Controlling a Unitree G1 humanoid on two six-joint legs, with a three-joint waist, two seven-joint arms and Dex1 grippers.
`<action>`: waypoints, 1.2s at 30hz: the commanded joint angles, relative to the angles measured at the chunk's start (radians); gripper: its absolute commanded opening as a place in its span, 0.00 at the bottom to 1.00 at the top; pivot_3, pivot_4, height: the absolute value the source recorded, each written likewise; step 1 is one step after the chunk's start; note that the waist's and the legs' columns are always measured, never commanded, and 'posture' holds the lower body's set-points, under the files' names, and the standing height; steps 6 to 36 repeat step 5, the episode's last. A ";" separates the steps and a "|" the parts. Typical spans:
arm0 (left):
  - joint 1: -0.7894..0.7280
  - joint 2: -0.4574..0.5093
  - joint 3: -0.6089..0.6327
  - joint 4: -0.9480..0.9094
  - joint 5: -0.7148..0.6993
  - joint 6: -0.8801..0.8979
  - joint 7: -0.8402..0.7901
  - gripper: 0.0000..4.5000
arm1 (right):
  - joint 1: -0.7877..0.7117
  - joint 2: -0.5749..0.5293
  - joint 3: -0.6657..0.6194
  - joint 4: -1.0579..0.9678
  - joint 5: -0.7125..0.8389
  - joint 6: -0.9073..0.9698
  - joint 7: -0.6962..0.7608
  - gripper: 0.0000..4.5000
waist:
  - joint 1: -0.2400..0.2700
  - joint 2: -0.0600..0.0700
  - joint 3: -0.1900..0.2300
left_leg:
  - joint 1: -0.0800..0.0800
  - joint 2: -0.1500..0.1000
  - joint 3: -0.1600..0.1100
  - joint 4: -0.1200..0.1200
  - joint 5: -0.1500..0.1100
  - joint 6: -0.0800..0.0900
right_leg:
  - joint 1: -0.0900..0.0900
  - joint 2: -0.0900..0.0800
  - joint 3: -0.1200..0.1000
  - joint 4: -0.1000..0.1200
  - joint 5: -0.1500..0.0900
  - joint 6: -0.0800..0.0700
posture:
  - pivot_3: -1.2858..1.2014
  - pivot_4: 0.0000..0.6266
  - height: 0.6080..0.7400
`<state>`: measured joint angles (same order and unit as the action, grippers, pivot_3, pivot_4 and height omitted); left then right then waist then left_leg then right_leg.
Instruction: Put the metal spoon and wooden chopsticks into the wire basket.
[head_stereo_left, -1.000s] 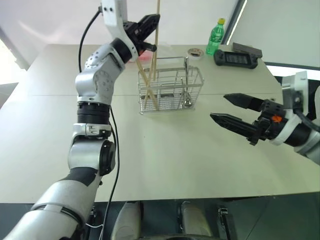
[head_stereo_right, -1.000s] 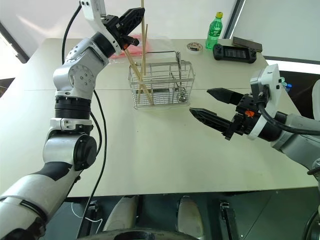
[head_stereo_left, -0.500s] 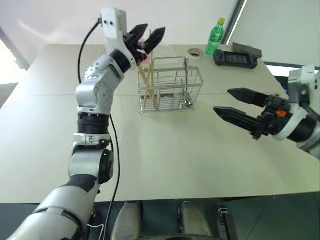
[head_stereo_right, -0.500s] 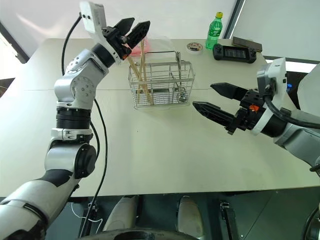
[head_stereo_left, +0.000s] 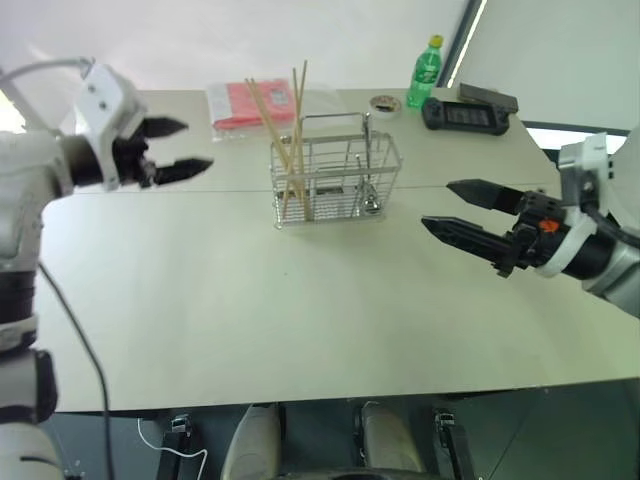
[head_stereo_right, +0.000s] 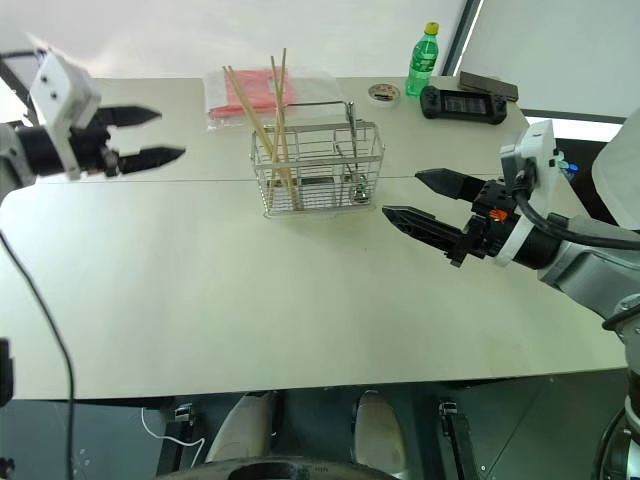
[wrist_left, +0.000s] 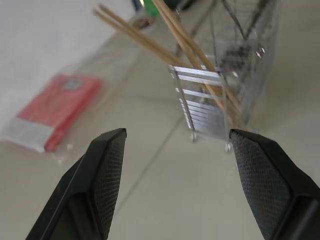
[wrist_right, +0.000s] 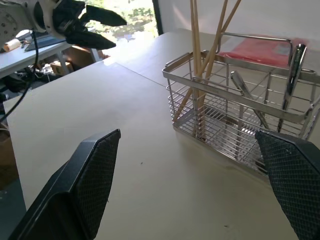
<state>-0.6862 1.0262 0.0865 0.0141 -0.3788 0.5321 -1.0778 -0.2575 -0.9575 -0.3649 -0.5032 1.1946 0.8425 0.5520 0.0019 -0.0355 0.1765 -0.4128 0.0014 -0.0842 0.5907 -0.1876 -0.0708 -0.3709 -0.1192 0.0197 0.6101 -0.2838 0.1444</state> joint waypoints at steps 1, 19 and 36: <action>0.032 0.045 0.038 -0.091 -0.002 -0.016 -0.024 0.77 | -0.042 0.018 0.012 0.032 -0.046 -0.036 0.040 1.00 | 0.006 0.000 0.000 | 0.000 0.000 0.001 0.000 0.000 0.000 | 0.000 0.000 0.000 -0.002 0.001 -0.001 | 0.52 0.24 0.86; 0.061 0.045 0.064 -0.141 -0.009 0.021 0.016 0.77 | -0.079 0.044 0.049 0.069 -0.100 -0.049 0.066 1.00 | 0.010 0.001 0.000 | -0.004 0.001 0.001 0.000 0.000 0.000 | 0.000 -0.001 0.000 -0.006 0.002 -0.002 | 0.52 0.24 0.86; 0.061 0.045 0.064 -0.141 -0.009 0.021 0.016 0.77 | -0.079 0.044 0.049 0.069 -0.100 -0.049 0.066 1.00 | 0.010 0.001 0.000 | -0.004 0.001 0.001 0.000 0.000 0.000 | 0.000 -0.001 0.000 -0.006 0.002 -0.002 | 0.52 0.24 0.86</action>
